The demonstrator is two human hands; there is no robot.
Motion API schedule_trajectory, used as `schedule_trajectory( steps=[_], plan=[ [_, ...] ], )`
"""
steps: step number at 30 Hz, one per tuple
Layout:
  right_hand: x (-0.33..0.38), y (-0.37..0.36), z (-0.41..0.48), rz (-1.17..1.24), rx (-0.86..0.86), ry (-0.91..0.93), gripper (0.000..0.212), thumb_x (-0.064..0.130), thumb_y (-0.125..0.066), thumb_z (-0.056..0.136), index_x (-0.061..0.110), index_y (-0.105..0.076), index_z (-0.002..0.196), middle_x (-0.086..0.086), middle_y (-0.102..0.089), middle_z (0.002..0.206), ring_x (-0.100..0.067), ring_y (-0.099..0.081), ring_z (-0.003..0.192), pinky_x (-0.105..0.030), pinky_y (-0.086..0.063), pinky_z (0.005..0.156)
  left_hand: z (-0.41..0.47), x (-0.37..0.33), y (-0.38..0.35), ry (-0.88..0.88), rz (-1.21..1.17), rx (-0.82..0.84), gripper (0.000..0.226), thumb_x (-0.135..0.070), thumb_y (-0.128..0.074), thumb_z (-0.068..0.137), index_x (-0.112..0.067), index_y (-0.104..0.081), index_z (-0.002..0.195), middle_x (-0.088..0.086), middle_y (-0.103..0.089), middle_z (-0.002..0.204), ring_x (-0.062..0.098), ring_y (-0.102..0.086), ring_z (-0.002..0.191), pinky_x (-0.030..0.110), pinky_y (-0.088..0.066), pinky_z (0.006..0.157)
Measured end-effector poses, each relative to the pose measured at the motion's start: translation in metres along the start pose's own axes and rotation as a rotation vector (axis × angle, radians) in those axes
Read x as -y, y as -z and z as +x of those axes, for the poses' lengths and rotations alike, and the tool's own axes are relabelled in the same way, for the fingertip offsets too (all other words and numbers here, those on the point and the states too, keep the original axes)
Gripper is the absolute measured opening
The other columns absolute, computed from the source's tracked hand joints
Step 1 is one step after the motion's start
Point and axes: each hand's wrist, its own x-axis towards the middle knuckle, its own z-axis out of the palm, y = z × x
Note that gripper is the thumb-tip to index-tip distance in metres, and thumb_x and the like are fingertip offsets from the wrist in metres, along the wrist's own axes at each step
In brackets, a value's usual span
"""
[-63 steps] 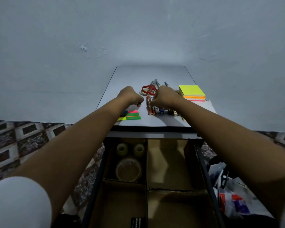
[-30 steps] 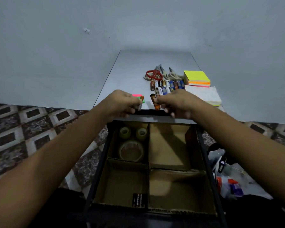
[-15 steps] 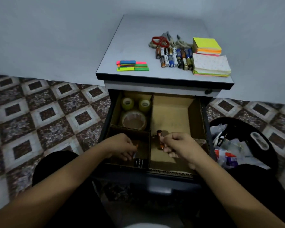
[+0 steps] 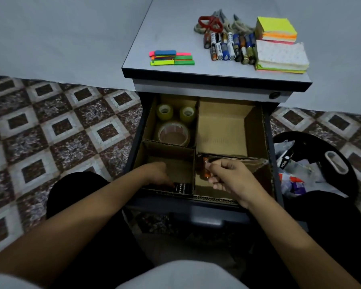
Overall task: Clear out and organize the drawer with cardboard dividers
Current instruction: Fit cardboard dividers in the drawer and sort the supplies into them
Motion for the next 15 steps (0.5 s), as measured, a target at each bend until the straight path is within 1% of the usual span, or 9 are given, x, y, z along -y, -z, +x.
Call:
schedule_trajectory(
  steps=[2, 4, 5, 6, 8, 9, 10, 12, 15],
  plan=[
    [-0.001, -0.001, 0.001, 0.010, 0.002, 0.012, 0.014, 0.014, -0.060, 0.090, 0.011, -0.062, 0.076, -0.003, -0.056, 0.062, -0.002, -0.053, 0.047, -0.012, -0.046, 0.046, -0.003, -0.001, 0.001, -0.018, 0.037, 0.006, 0.027, -0.015, -0.064, 0.087, -0.011, -0.054, 0.062, -0.002, -0.049, 0.060, 0.007, -0.044, 0.052, 0.017, -0.034, 0.046],
    [-0.002, -0.001, 0.002, 0.012, 0.004, 0.018, 0.012, 0.013, -0.059, 0.090, 0.010, -0.063, 0.079, -0.003, -0.056, 0.063, -0.002, -0.053, 0.048, -0.012, -0.047, 0.047, -0.007, -0.004, 0.002, -0.037, 0.051, 0.028, 0.017, -0.015, -0.063, 0.088, 0.000, -0.062, 0.079, 0.000, -0.050, 0.065, 0.006, -0.042, 0.053, 0.015, -0.033, 0.047],
    [-0.002, -0.001, 0.002, 0.012, 0.006, 0.019, 0.011, 0.012, -0.058, 0.090, 0.011, -0.063, 0.081, -0.003, -0.056, 0.063, -0.002, -0.054, 0.048, -0.012, -0.048, 0.048, -0.010, -0.006, 0.003, -0.052, 0.040, 0.028, 0.016, -0.013, -0.062, 0.088, 0.002, -0.064, 0.084, 0.000, -0.048, 0.064, 0.005, -0.041, 0.053, 0.012, -0.033, 0.045],
    [-0.003, -0.002, 0.002, 0.011, 0.010, 0.020, 0.011, 0.012, -0.058, 0.091, 0.011, -0.063, 0.082, -0.003, -0.056, 0.064, -0.003, -0.054, 0.048, -0.012, -0.048, 0.048, -0.012, -0.007, 0.003, -0.067, 0.013, 0.022, 0.014, -0.011, -0.061, 0.088, 0.000, -0.063, 0.079, -0.003, -0.049, 0.061, 0.003, -0.042, 0.051, 0.009, -0.032, 0.042],
    [-0.003, -0.003, 0.001, 0.010, 0.024, 0.022, 0.010, 0.011, -0.057, 0.091, 0.011, -0.063, 0.083, -0.003, -0.056, 0.065, -0.003, -0.053, 0.049, -0.012, -0.049, 0.050, -0.014, -0.005, 0.005, -0.070, -0.082, -0.002, 0.024, -0.009, -0.061, 0.088, -0.011, -0.059, 0.065, -0.011, -0.054, 0.052, 0.003, -0.051, 0.049, 0.007, -0.036, 0.042],
    [-0.004, -0.004, 0.000, 0.013, 0.033, 0.024, 0.010, 0.011, -0.057, 0.091, 0.010, -0.064, 0.083, -0.003, -0.057, 0.065, -0.003, -0.053, 0.050, -0.012, -0.049, 0.050, -0.014, -0.005, 0.006, -0.070, -0.131, -0.022, 0.022, -0.012, -0.060, 0.089, -0.012, -0.060, 0.067, -0.010, -0.058, 0.053, 0.005, -0.055, 0.053, 0.010, -0.041, 0.045],
    [-0.004, -0.005, 0.000, 0.018, 0.042, 0.027, 0.009, 0.011, -0.058, 0.090, 0.010, -0.064, 0.084, -0.002, -0.058, 0.065, -0.003, -0.053, 0.051, -0.012, -0.049, 0.051, -0.015, -0.004, 0.007, -0.074, -0.176, -0.052, 0.019, -0.016, -0.059, 0.091, -0.011, -0.064, 0.073, -0.006, -0.061, 0.060, 0.007, -0.057, 0.059, 0.014, -0.044, 0.050],
    [-0.005, -0.007, 0.000, 0.027, 0.059, 0.041, 0.008, 0.012, -0.058, 0.090, 0.009, -0.066, 0.087, -0.001, -0.060, 0.065, -0.003, -0.054, 0.052, -0.011, -0.050, 0.052, -0.018, -0.007, 0.008, -0.105, -0.364, -0.112, 0.017, -0.021, -0.055, 0.094, -0.010, -0.066, 0.085, 0.000, -0.063, 0.073, 0.009, -0.058, 0.066, 0.019, -0.045, 0.057],
    [-0.006, -0.010, 0.001, 0.024, 0.069, 0.071, 0.010, 0.013, -0.059, 0.089, 0.008, -0.067, 0.090, 0.002, -0.061, 0.063, -0.002, -0.053, 0.051, -0.011, -0.050, 0.054, -0.030, -0.016, 0.005, -0.175, -0.781, -0.097, 0.019, -0.024, -0.054, 0.093, -0.010, -0.066, 0.090, 0.002, -0.064, 0.080, 0.010, -0.058, 0.068, 0.019, -0.046, 0.059]
  ],
)
